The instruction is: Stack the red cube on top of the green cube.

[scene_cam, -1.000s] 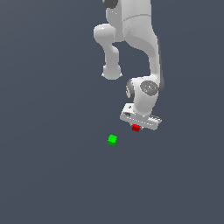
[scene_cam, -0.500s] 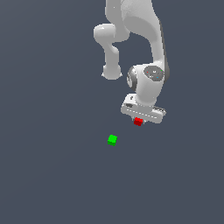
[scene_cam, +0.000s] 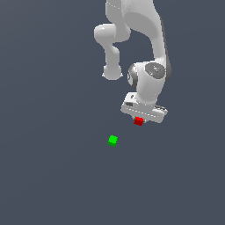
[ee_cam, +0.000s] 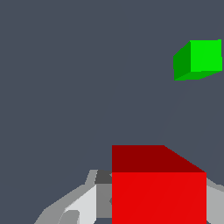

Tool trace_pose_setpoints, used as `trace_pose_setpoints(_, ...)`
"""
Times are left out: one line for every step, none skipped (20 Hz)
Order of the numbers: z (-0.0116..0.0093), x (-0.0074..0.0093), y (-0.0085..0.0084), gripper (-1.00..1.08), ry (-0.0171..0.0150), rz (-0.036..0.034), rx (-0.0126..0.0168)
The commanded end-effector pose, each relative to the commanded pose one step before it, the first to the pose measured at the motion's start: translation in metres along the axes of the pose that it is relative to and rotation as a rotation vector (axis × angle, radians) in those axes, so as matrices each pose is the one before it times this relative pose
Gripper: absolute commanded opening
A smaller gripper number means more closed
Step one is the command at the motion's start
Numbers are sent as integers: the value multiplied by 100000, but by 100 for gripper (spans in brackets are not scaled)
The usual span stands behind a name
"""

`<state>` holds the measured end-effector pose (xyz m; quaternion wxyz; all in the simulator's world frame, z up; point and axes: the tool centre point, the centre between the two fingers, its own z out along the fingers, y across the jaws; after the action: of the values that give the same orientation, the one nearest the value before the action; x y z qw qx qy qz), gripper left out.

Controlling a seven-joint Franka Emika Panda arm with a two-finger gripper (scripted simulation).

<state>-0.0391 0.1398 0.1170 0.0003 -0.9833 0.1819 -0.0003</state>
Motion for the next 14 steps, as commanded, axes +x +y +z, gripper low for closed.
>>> trace_pose_setpoints(216, 509, 482, -100, 27, 107, -7)
trace_pose_setpoints(154, 319, 293, -100, 0, 0, 0)
trace_pose_setpoints(183, 379, 347, -100, 0, 0, 0)
trace_pose_setpoints(212, 440, 402, -100, 0, 0, 0)
trace_pose_setpoints(241, 502, 457, -100, 0, 0, 0)
trace_pose_setpoints(284, 554, 491, -100, 12, -24, -64)
trace_pose_setpoints(295, 616, 554, -100, 0, 0, 0)
trace_pose_setpoints(315, 660, 590, -100, 0, 0, 0)
trace_pose_setpoints(332, 697, 619, -100, 0, 0, 0)
trace_pose_setpoints(345, 728, 641, -100, 0, 0, 0)
trace_pose_setpoints(355, 753, 657, -100, 0, 0, 0)
trace_pose_setpoints(353, 753, 650, -100, 0, 0, 0)
trace_pose_setpoints(354, 700, 586, -100, -34, -24, -25)
trace_pose_setpoints(301, 651, 549, -100, 0, 0, 0)
